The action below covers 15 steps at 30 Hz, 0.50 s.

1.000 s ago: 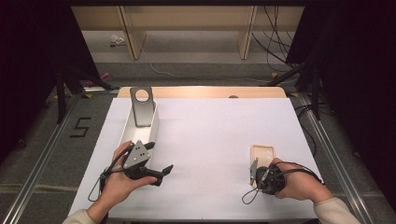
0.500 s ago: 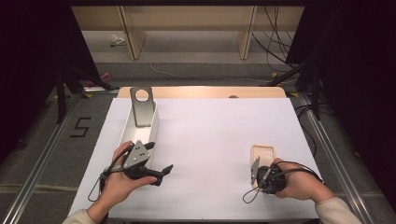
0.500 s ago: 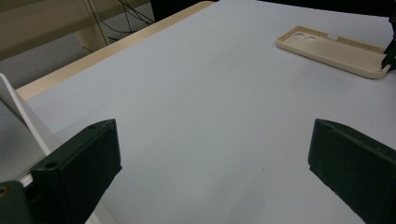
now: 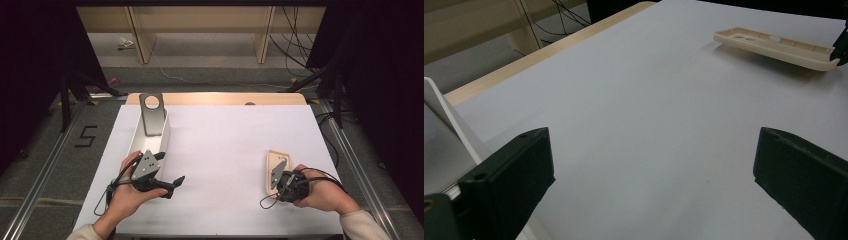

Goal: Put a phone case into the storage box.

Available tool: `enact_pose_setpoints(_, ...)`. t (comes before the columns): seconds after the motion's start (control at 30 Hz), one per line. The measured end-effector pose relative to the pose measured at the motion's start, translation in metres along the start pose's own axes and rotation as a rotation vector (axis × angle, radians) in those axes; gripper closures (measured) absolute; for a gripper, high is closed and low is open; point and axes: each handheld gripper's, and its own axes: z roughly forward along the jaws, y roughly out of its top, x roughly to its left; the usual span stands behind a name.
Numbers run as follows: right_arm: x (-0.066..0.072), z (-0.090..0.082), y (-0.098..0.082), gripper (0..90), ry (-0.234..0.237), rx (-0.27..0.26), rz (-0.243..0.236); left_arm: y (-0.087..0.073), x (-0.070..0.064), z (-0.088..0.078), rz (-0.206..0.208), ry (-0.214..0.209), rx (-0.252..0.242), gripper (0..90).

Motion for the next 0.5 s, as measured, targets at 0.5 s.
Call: enact_pose_setpoints(0.5, -0.0059, -0.0088, 0.0063, 87.7, -0.040, -0.227, -0.008, -0.0001, 0.0012, 0.0000, -0.005, 0.003, 0.000, 2.9)
